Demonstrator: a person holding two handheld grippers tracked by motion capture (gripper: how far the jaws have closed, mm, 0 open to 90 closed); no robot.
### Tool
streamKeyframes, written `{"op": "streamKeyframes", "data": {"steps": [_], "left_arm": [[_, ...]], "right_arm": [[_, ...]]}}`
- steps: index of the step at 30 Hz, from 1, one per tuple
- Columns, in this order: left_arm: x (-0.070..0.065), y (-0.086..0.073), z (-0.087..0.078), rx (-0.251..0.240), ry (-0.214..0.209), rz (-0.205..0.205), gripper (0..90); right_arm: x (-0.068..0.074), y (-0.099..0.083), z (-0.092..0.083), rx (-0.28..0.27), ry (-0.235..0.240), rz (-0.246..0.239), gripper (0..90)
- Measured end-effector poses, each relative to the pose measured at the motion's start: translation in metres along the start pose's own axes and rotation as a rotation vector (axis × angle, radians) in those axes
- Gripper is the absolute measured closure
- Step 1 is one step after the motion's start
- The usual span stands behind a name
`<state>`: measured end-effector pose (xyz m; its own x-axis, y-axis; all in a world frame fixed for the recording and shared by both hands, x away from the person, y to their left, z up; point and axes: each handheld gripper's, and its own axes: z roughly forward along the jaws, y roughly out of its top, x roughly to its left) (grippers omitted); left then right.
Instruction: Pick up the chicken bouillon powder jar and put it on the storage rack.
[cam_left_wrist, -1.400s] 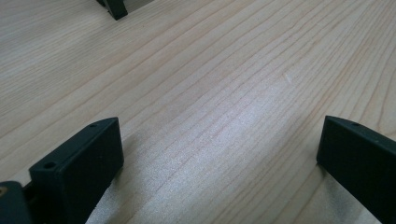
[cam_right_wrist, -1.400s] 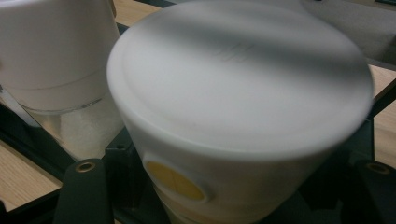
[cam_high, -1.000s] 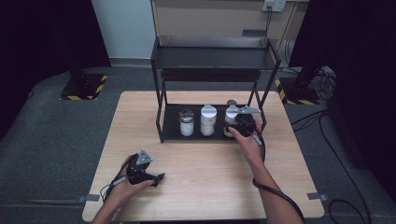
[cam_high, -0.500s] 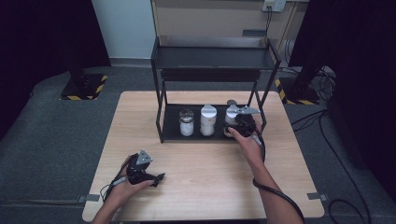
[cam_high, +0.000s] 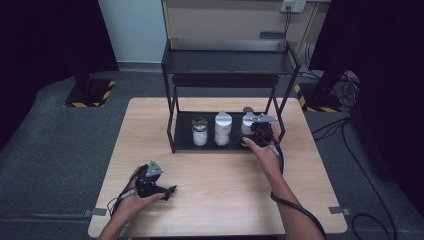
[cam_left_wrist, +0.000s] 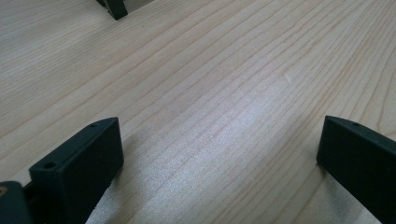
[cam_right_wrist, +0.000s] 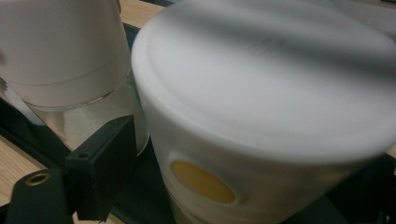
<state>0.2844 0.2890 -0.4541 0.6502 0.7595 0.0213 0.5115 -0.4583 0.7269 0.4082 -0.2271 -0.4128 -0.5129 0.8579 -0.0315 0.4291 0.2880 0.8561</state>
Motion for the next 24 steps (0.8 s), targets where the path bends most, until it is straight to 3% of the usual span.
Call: {"op": "streamKeyframes", "data": {"steps": [4, 15, 24], "left_arm": [[0.000, 0.000, 0.000, 0.000, 0.000, 0.000, 0.0], [0.000, 0.000, 0.000, 0.001, 0.000, 0.001, 0.0], [0.000, 0.000, 0.000, 0.000, 0.000, 0.000, 0.0]], "right_arm": [[0.002, 0.001, -0.001, 0.006, -0.007, -0.018, 7.9], [0.007, 0.003, -0.006, 0.031, -0.048, -0.078, 6.8], [0.014, 0.010, -0.013, 0.077, -0.065, -0.162, 6.8]]}}
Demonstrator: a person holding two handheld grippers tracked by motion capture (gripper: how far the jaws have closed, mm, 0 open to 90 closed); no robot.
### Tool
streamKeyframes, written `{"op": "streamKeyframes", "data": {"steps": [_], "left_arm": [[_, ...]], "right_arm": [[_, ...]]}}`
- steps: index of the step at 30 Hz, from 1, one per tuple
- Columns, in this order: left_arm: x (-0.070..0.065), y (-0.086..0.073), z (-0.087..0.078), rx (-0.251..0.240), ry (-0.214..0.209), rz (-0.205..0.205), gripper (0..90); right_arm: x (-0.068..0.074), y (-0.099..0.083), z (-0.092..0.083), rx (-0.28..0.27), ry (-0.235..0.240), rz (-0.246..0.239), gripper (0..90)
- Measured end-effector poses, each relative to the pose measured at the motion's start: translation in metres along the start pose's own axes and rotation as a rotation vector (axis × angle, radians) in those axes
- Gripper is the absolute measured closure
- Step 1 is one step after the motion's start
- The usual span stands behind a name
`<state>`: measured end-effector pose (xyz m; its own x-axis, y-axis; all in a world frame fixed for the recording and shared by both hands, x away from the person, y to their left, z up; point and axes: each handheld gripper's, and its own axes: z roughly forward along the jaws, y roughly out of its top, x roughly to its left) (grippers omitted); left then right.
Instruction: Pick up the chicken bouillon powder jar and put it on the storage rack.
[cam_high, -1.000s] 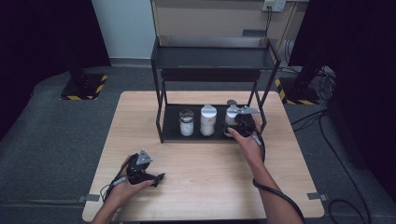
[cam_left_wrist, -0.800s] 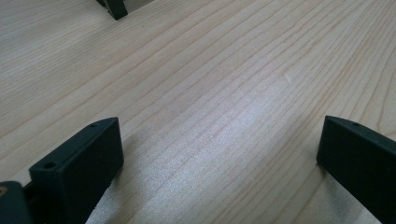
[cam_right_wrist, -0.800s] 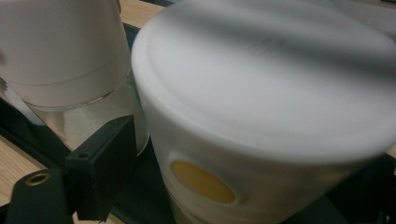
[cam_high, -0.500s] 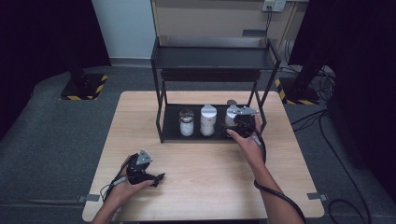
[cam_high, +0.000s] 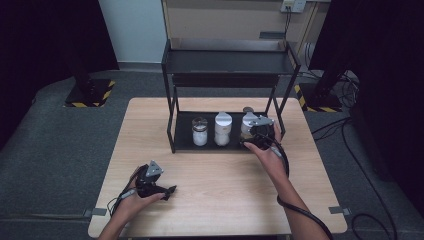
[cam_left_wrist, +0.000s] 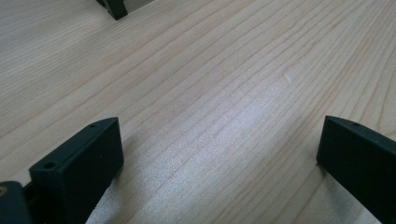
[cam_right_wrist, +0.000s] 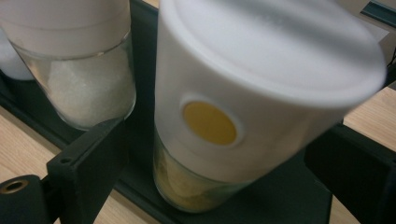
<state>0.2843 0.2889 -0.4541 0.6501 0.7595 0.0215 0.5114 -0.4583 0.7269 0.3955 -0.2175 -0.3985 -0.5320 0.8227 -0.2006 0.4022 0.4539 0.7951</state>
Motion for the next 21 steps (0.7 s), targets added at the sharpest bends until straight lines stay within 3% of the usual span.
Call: {"op": "streamKeyframes", "data": {"steps": [10, 21], "left_arm": [[0.000, 0.000, 0.000, 0.000, 0.000, 0.000, 0.0], [0.000, 0.000, 0.000, 0.000, 0.000, 0.000, 0.0]], "right_arm": [[-0.003, 0.000, -0.011, 0.014, 0.003, -0.022, 6.7], [-0.005, -0.014, -0.025, 0.003, 0.025, -0.006, 7.0]]}}
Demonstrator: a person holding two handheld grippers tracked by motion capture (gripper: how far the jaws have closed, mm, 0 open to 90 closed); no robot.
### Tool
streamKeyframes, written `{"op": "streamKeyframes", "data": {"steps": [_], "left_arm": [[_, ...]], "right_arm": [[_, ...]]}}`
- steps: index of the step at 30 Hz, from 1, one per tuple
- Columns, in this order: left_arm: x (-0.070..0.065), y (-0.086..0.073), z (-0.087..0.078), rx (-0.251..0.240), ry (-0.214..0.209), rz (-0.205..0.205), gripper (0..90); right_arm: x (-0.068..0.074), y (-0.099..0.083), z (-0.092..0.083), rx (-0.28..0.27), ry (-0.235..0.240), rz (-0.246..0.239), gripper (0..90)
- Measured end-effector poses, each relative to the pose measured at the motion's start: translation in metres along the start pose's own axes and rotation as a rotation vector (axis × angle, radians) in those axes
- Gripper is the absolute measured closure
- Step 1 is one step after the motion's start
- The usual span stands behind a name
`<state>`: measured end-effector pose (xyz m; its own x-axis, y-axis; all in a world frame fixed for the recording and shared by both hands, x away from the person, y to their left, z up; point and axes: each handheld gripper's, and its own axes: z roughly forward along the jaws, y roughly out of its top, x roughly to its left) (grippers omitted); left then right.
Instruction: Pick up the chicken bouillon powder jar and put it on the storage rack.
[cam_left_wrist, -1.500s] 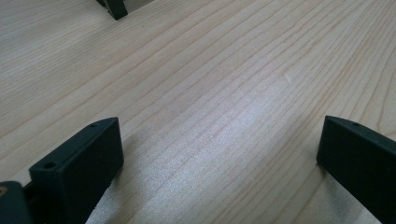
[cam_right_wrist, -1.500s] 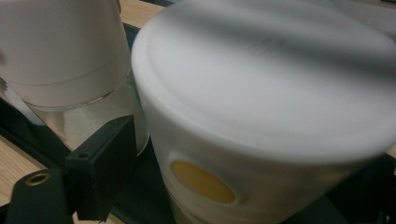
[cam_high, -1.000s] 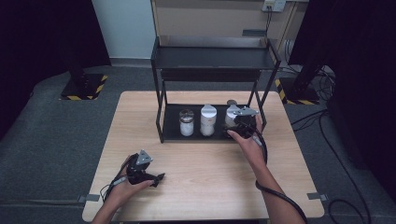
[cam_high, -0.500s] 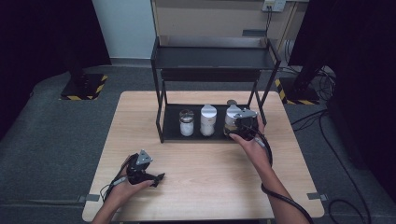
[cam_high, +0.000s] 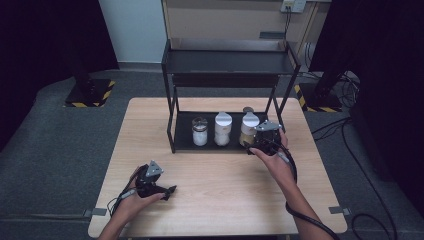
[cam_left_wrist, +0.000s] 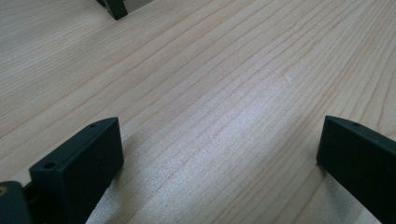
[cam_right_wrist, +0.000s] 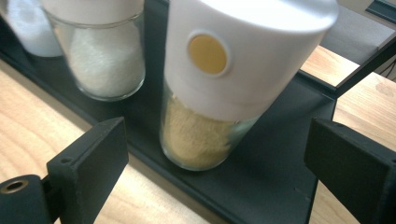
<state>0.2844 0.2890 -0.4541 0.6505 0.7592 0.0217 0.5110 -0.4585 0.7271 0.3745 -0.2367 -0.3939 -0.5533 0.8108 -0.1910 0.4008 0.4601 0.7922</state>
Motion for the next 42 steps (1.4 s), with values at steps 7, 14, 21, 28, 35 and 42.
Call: {"op": "streamKeyframes", "data": {"steps": [7, 14, 21, 28, 35, 42], "left_arm": [[0.000, 0.000, 0.000, 0.000, 0.000, 0.000, 0.0], [0.000, 0.000, 0.000, 0.000, 0.000, 0.000, 0.0], [0.000, 0.000, 0.000, 0.000, 0.000, 0.000, 0.0], [0.000, 0.000, 0.000, 0.000, 0.000, 0.000, 0.0], [0.000, 0.000, 0.000, 0.000, 0.000, 0.000, 0.0], [0.000, 0.000, 0.000, 0.000, 0.000, 0.000, 0.0]], "right_arm": [[-0.001, -0.010, -0.014, -0.038, 0.037, -0.002, 6.7], [-0.004, -0.021, -0.025, -0.060, 0.093, -0.006, 5.6], [-0.002, -0.030, -0.028, -0.072, 0.141, -0.001, 5.7], [0.001, -0.036, -0.028, -0.078, 0.206, -0.029, 5.6], [0.000, -0.041, -0.031, -0.081, 0.245, -0.022, 5.5], [-0.002, -0.047, -0.037, -0.098, 0.274, -0.015, 4.8]]}}
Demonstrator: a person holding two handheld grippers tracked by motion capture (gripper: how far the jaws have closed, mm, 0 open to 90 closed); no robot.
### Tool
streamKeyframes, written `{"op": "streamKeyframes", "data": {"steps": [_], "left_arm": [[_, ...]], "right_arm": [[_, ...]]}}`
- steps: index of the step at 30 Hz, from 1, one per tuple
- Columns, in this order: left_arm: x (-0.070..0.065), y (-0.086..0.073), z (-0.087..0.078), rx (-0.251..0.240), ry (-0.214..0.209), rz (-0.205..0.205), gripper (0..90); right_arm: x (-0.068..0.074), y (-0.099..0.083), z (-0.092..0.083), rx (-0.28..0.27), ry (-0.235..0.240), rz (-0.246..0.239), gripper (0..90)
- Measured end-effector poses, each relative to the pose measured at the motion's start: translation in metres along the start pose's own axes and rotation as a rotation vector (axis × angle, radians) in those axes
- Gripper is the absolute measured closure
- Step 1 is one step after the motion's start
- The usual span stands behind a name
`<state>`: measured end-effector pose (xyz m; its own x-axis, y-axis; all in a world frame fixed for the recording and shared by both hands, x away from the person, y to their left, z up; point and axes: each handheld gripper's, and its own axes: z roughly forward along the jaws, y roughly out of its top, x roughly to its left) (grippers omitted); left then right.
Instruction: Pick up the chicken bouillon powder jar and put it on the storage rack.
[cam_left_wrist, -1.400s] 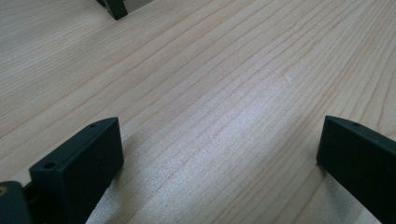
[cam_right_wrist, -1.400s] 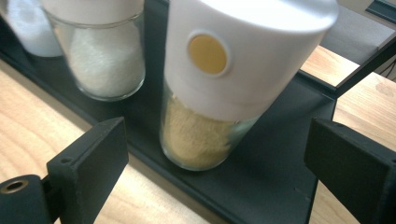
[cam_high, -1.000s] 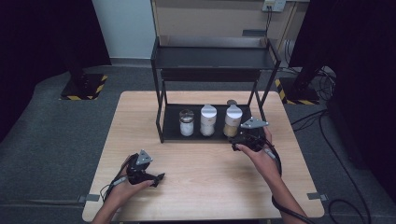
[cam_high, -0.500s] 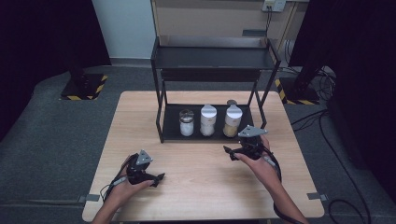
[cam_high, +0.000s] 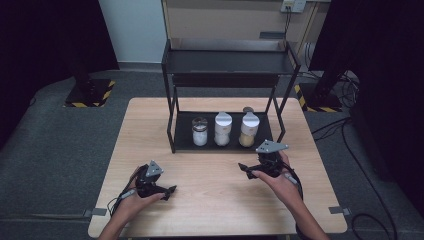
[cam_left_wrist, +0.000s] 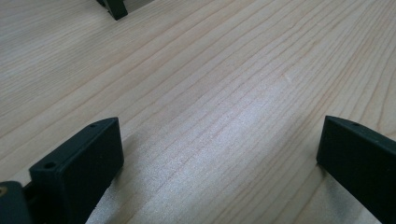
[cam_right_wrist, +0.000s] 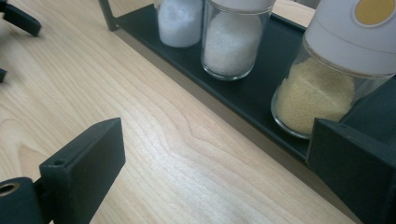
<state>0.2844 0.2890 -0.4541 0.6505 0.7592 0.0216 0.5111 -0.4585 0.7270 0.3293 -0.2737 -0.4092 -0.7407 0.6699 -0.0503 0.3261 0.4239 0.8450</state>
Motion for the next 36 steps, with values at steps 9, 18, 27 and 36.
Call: {"op": "streamKeyframes", "data": {"steps": [9, 18, 27, 36], "left_arm": [[0.000, 0.000, 0.000, 0.000, 0.000, 0.000, 0.0], [0.000, 0.000, 0.000, 0.000, 0.000, 0.000, 0.0], [0.000, 0.000, 0.000, 0.000, 0.000, 0.000, 0.0], [0.000, 0.000, 0.000, 0.000, 0.000, 0.000, 0.0]], "right_arm": [[-0.001, -0.008, -0.001, 0.001, 0.044, -0.004, 4.3], [0.000, -0.014, 0.005, 0.006, 0.085, 0.006, 4.1], [0.005, -0.019, 0.012, 0.003, 0.111, 0.003, 4.1], [0.011, -0.021, 0.018, 0.016, 0.138, -0.006, 4.0]]}}
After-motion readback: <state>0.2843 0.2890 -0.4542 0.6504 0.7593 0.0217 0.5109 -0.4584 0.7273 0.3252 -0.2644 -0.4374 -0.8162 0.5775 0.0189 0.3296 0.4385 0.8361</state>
